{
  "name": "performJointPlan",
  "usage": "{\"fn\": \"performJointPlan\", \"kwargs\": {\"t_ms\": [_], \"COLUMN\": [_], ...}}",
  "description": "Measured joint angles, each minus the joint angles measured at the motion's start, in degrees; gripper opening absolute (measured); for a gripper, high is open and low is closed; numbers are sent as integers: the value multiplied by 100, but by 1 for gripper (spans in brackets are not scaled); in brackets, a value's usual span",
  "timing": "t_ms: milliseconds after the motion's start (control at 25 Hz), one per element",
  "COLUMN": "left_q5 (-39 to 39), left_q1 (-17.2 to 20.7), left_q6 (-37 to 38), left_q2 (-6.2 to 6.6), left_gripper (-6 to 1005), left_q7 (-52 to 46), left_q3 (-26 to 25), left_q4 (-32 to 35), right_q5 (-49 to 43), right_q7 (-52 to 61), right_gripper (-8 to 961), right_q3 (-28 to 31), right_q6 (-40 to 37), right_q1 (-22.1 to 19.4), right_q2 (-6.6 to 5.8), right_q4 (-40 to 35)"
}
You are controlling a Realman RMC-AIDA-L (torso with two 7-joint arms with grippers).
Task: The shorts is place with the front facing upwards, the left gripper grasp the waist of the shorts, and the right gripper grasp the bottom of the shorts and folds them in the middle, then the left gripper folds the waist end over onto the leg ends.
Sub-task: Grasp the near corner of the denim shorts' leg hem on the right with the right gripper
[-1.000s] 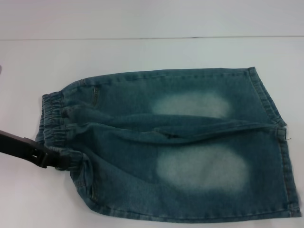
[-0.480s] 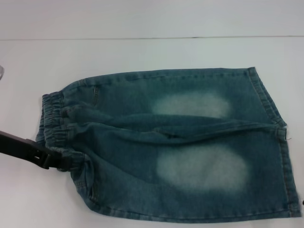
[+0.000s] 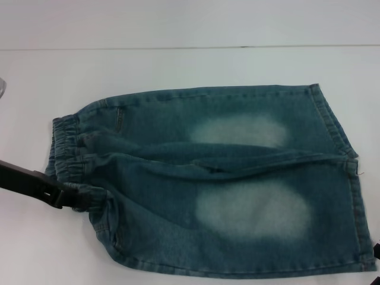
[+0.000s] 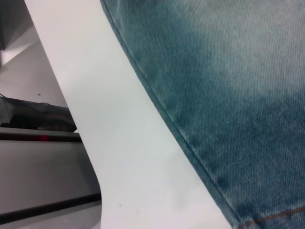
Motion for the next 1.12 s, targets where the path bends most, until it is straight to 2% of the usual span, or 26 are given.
{"fn": "performJointPlan", "kwargs": {"t_ms": [280,800,1120], "left_q5": [-4,28,27], "left_q1": [1,0,-22], "left_q6": [-7,30,36], "left_q2": [-10,-10,-10], "left_gripper": [40,41,42], "left_q7": [0,-5,-4], "left_q3": [0,6,9], "left_q4": [-1,-21,-51], "right_q5": [174,281,269], "right_q7": [-44,-73,-31], "right_gripper": [927,920,675], "right_q3": [189,195,170], "right_q6": [-28,95,111], "right_q1": [44,44,69], "right_q2": [0,28,0], "right_q4": [0,-21,16]}}
